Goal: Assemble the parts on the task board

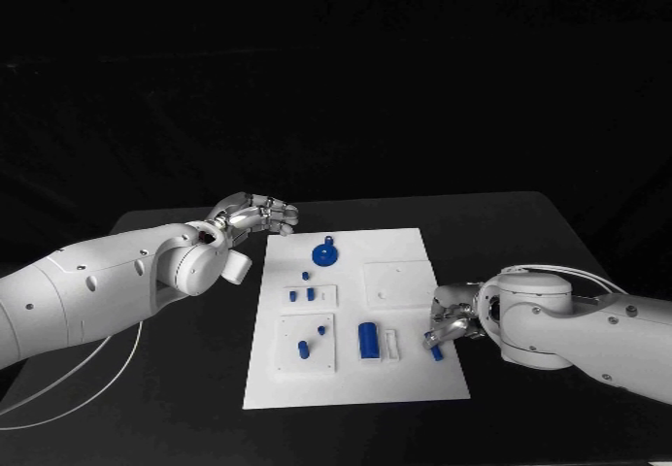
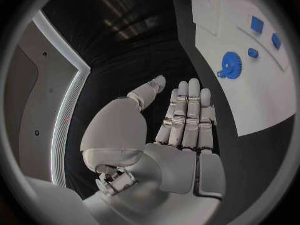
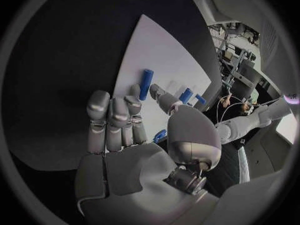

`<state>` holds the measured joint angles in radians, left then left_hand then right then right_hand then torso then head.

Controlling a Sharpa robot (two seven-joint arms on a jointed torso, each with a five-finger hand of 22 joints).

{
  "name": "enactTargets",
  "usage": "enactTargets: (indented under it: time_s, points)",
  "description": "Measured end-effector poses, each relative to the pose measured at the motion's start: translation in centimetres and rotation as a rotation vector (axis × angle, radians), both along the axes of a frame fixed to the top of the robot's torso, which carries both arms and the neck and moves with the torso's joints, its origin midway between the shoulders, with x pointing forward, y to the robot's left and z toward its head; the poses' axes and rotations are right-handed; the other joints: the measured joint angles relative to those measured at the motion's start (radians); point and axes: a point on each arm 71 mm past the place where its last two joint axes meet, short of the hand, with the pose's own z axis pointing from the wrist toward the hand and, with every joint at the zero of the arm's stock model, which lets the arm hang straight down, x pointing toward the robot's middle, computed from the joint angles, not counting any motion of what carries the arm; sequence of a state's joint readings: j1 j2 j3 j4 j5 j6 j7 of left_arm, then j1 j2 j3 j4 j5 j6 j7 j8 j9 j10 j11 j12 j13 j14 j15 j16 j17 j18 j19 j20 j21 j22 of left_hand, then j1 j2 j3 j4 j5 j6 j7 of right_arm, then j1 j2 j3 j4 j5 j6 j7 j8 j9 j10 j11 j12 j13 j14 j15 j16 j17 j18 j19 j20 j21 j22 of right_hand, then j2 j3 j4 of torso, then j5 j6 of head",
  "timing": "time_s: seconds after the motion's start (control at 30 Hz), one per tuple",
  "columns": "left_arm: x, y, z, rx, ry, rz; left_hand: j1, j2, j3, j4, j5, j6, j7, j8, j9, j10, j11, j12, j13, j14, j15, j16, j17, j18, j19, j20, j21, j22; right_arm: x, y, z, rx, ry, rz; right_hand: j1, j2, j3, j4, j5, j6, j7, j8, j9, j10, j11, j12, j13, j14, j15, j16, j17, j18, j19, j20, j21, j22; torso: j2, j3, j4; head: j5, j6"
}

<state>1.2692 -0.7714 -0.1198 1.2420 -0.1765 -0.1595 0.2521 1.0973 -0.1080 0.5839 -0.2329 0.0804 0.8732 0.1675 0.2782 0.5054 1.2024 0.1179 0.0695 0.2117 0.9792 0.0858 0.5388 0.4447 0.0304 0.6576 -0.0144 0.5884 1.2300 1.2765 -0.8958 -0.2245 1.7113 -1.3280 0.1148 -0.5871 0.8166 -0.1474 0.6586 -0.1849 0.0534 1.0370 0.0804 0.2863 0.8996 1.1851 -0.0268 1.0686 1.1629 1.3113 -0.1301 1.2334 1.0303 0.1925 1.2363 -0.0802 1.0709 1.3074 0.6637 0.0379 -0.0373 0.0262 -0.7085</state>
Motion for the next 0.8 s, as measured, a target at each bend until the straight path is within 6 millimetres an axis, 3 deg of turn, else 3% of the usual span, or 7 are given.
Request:
enactTargets:
  time_s: [0.03,0.2,0.43,0.53,0.63,0.8]
  points:
    - [0.0,0.0,0.0,0.0,0.0,0.0,0.0,0.0,-0.001,0.001,0.0,0.0,0.0,0.0,0.0,0.0,0.0,0.0,0.0,0.0,0.0,0.0,0.0,0.0,0.0,0.0,0.0,0.0,0.0,0.2,0.0,-0.002,-0.004,0.005,0.0,0.0,0.0,0.0,0.0,0.0,0.0,0.0,0.022,0.0,0.0,0.0,0.0,0.0,0.0,0.0,0.0,0.0,0.0,0.0,0.0,0.0,0.0,0.0,0.0001,0.0,0.0]
    - [0.0,0.0,0.0,0.0,0.0,0.0,0.0,0.0,-0.002,0.002,0.0,0.0,0.0,0.0,0.0,0.0,0.0,0.0,0.0,0.0,0.0,-0.004,0.0,0.0,0.0,0.0,0.0,0.001,-0.1,0.7,-0.1,-0.015,-0.021,0.026,0.008,-0.008,0.003,0.003,0.0,0.0,0.0,0.0,0.032,0.0,0.0,0.0,-0.001,0.0,0.0,0.0,0.0,0.0,0.0,0.0,0.0,0.0,0.0,0.0,0.0002,0.0,-0.002]
    - [-0.1,0.1,0.0,0.0,0.001,-0.001,0.0,0.0,-0.002,0.002,0.0,0.0,0.0,0.0,0.0,0.0,0.0,0.0,0.0,0.0,0.0,-0.004,0.001,0.0,0.0,0.0,0.0,0.001,-0.2,1.0,-0.1,-0.039,-0.037,0.046,0.037,-0.037,0.015,-0.01,0.0,-0.01,-0.01,0.0,0.05,0.0,0.0,-0.004,-0.001,0.0,0.0,-0.001,0.0,0.0,0.001,0.002,0.0,0.0,0.0,-0.0007,0.0005,-0.001,-0.005]
    - [-0.1,0.2,0.0,0.0,0.002,0.001,0.0,0.0,-0.002,0.002,0.0,0.0,0.0,0.0,0.0,0.0,0.0,0.0,0.0,0.0,0.0,-0.004,0.001,0.0,0.0,0.0,0.0,0.001,-0.3,1.1,-0.1,-0.047,-0.041,0.055,0.064,-0.064,0.036,-0.022,0.002,-0.014,-0.014,0.0,0.054,-0.006,0.006,-0.004,-0.001,0.003,0.003,-0.004,-0.002,0.0,0.001,0.002,0.0,0.0,0.0,-0.0007,0.0006,-0.001,-0.006]
    - [-0.1,0.2,0.0,0.0,0.002,0.001,0.0,0.0,-0.002,0.002,0.0,0.0,0.0,0.0,-0.001,0.0,0.0,0.0,0.0,0.0,0.0,-0.004,0.002,0.0,0.0,0.0,0.0,0.001,-0.3,1.3,-0.2,-0.056,-0.048,0.065,0.086,-0.067,0.047,-0.033,0.042,-0.013,-0.014,0.0,0.054,-0.009,0.009,-0.005,-0.001,0.005,0.006,-0.004,-0.002,0.0,-0.004,0.007,0.0,0.0,0.0,-0.0007,0.0006,0.0,-0.007]
    - [-0.1,0.2,0.0,0.0,0.002,0.0,0.0,0.0,-0.002,0.002,0.0,0.0,0.0,0.0,-0.001,0.0,0.0,0.0,0.0,0.0,0.0,-0.004,0.002,0.0,0.0,0.0,0.0,0.002,-0.5,1.4,-0.3,-0.071,-0.063,0.082,0.096,-0.067,0.044,-0.045,0.049,-0.013,-0.013,0.0,0.08,-0.007,0.011,-0.005,-0.001,0.005,0.006,-0.004,-0.002,0.0,-0.004,0.007,0.0,0.0,0.0,-0.0007,0.0005,0.001,-0.008]
